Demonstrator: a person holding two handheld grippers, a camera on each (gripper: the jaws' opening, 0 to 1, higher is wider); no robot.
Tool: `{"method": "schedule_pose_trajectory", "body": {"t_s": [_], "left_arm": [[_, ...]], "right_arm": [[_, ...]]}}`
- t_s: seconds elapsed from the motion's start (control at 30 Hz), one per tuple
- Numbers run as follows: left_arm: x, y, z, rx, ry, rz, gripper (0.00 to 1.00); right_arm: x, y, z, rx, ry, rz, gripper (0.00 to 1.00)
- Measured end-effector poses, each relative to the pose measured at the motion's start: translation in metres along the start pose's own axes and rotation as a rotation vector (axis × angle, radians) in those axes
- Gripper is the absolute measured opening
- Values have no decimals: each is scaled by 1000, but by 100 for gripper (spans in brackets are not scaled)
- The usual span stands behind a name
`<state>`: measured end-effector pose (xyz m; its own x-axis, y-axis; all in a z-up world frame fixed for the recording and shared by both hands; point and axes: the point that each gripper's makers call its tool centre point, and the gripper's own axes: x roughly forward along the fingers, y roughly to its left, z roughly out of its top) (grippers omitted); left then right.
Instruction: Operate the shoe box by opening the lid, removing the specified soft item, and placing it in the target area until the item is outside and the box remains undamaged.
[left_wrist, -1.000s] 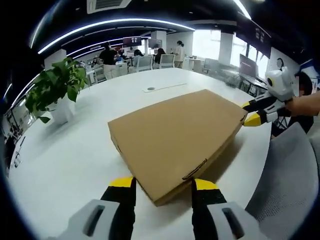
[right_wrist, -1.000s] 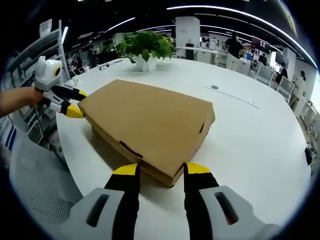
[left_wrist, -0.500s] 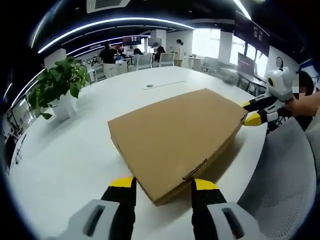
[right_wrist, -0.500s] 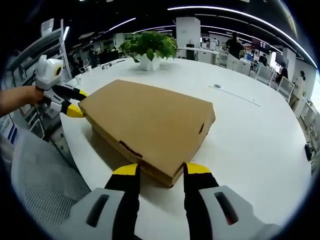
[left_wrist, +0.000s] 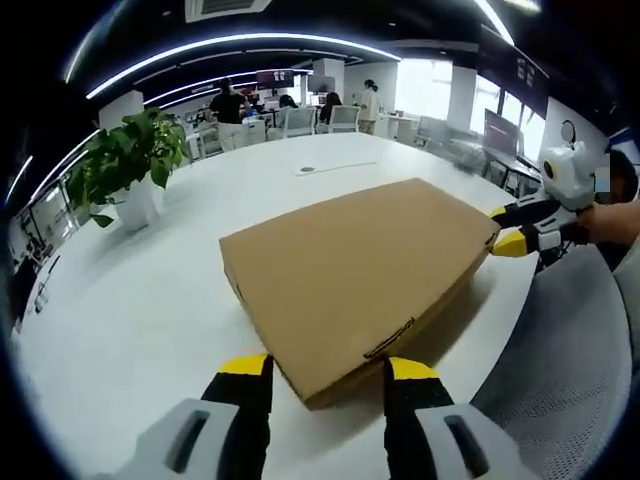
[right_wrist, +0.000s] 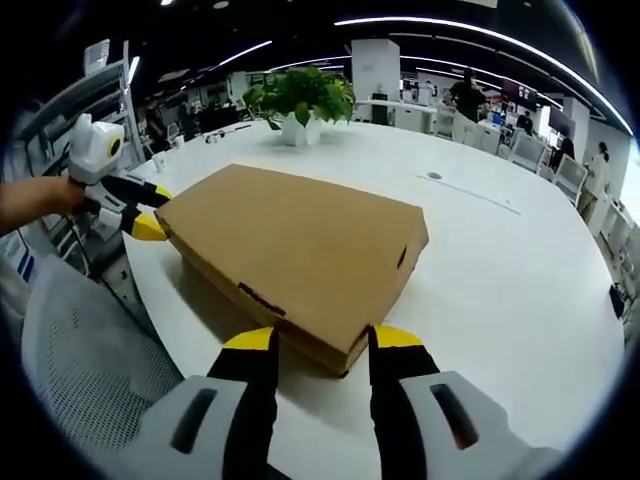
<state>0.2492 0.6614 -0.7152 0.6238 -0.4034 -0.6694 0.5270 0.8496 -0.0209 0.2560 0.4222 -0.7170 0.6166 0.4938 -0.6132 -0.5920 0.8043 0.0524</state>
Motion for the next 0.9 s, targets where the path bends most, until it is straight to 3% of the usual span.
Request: {"method": "schedule_pose_trajectory", "body": {"t_s": [0.23, 0.63, 0.9], "left_arm": [[2, -1, -1, -28, -19, 13, 48], [1, -6, -1, -5, 37, -35, 54], [-5, -6, 5, -11, 37, -52, 55]], "right_arm": [[0, 0, 0, 0, -3, 16, 32], [-4, 7, 5, 2, 7, 53, 40], [-10, 8, 12, 21, -5, 65, 41]]}}
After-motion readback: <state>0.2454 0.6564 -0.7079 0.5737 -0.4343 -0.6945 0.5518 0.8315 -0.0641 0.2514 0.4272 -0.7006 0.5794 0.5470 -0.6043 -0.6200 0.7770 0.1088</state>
